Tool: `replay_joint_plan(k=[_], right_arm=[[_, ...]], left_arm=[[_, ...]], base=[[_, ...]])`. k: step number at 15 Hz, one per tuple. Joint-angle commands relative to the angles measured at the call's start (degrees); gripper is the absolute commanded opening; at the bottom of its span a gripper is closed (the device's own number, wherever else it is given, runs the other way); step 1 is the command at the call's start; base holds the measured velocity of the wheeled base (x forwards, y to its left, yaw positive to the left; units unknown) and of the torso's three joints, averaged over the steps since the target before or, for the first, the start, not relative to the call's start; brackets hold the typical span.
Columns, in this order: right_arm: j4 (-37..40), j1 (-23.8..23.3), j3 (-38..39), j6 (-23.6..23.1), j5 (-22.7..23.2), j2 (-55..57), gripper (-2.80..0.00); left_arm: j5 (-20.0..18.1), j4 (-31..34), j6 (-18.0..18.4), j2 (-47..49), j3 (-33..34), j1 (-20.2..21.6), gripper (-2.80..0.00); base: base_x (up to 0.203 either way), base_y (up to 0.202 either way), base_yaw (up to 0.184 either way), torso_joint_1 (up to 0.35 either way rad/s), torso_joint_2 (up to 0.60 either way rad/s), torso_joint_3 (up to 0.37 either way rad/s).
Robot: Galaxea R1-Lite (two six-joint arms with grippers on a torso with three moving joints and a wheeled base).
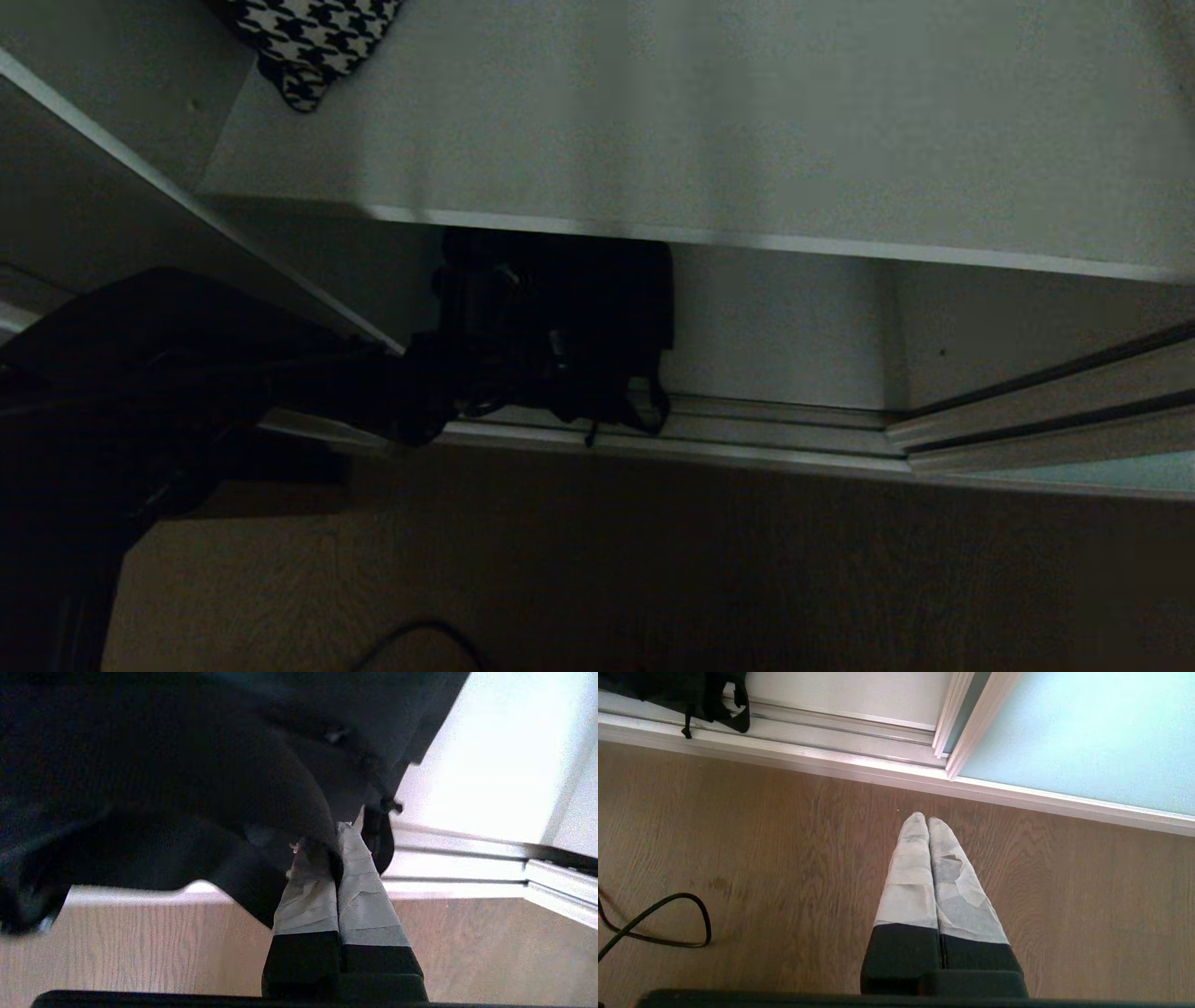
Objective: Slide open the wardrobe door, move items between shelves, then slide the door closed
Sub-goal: Place the bag on the higher shelf
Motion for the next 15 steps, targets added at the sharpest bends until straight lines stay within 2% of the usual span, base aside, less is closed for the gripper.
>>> replay_joint_plan(k=[1, 7, 11, 13, 15], right_arm=[[-0.04, 0.0, 0.01, -0.02, 0.02, -0.06, -2.8], [-0.04, 0.0, 0.01, -0.02, 0.02, -0.06, -2.8], [-0.04, 0.0, 0.01, -0.02, 0.02, 0.01, -2.8], [-0.04, 0.0, 0.01, -0.02, 0.02, 0.02, -2.8], [-0.04, 0.0, 0.01, -0.02, 0.02, -0.06, -2.8]], left_arm=[[0.01, 0.39, -0.31, -1.71, 0.77, 0.0, -2.8], [-2.37, 2.15, -0.05, -6.21, 2.78, -0.51, -2.8], [-5.64, -0.57, -0.17, -6.9, 10.55, -1.39, -2.8], [-7.86, -2.22, -1.88, -7.47, 11.89, -1.67, -2.8], [-9.26, -2.32, -5.14, -7.71, 12.04, -1.58, -2.8]], base=[[0.0, 0.0, 0.0, 0.0, 0.0, 0.0], [0.0, 0.0, 0.0, 0.0, 0.0, 0.0], [0.0, 0.0, 0.0, 0.0, 0.0, 0.0], [0.0, 0.0, 0.0, 0.0, 0.0, 0.0], [0.0, 0.0, 0.0, 0.0, 0.0, 0.0]])
